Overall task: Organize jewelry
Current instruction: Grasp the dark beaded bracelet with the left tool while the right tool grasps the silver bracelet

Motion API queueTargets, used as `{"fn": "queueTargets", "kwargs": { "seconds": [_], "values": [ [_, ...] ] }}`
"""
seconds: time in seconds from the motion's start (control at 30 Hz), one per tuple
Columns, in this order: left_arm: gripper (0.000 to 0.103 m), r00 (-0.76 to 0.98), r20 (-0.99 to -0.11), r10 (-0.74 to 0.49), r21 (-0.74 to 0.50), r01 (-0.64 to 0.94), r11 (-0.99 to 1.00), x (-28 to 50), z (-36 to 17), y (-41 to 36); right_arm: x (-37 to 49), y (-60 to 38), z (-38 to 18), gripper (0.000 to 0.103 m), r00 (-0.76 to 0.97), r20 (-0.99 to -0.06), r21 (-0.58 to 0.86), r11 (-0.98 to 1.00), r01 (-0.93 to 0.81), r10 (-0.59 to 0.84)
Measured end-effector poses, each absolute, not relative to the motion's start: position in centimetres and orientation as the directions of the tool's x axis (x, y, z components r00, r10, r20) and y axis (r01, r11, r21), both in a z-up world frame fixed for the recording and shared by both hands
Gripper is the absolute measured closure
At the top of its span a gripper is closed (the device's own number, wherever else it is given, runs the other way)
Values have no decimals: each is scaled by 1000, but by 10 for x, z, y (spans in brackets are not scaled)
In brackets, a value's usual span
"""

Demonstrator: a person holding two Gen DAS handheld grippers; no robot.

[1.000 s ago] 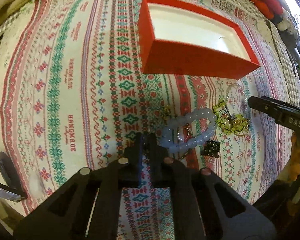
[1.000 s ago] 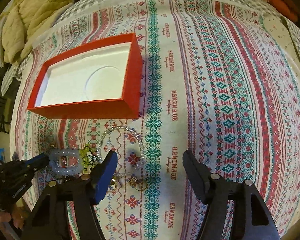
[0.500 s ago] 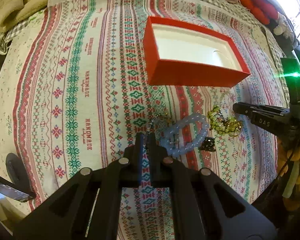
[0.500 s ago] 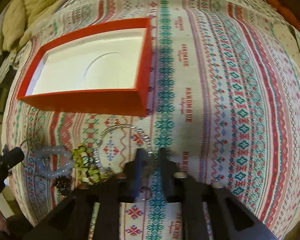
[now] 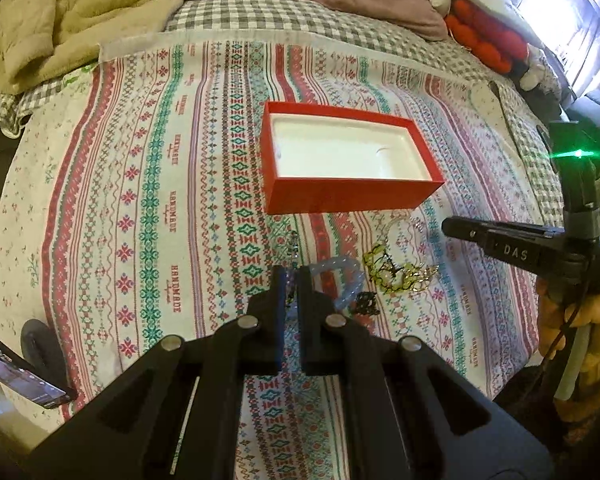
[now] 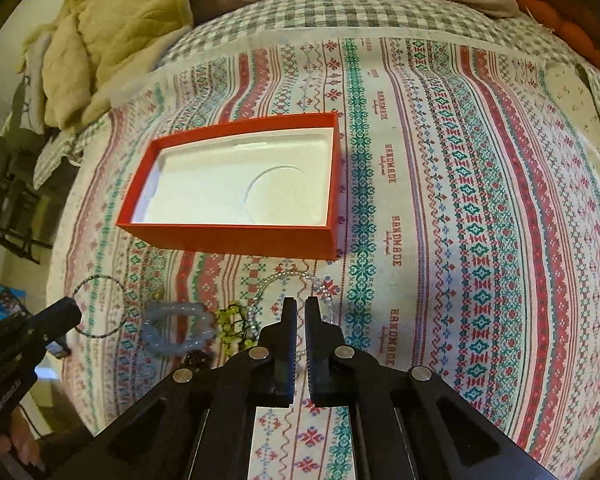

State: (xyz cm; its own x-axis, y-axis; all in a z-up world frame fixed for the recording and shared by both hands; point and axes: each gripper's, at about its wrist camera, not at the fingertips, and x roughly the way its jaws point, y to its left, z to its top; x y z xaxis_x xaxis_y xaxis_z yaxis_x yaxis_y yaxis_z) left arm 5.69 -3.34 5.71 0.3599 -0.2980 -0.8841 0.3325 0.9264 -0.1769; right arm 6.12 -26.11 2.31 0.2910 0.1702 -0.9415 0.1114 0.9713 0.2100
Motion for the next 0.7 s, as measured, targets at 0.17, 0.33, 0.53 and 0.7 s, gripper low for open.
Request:
{"fn": "queueTargets", "kwargs": {
  "seconds": [0.17,0.33,0.53,0.7],
  "values": [
    [97,352,-889,-293,-174,332,927,55,53,-37,63,-276,9,86,225,-958,216,966,145,180],
    [97,347,-893,-286,-166,337,927,55,49,-39,64,-274,4,32,230,-959,204,968,144,167],
    [97,339,-896,-287,-168,339,926,55,46,-43,79,-258,-15,45,221,-971,120,985,127,90],
    [97,328,-901,-284,-168,339,925,56,42,-45,83,-235,-34,58,228,-974,15,998,60,1]
  ]
}}
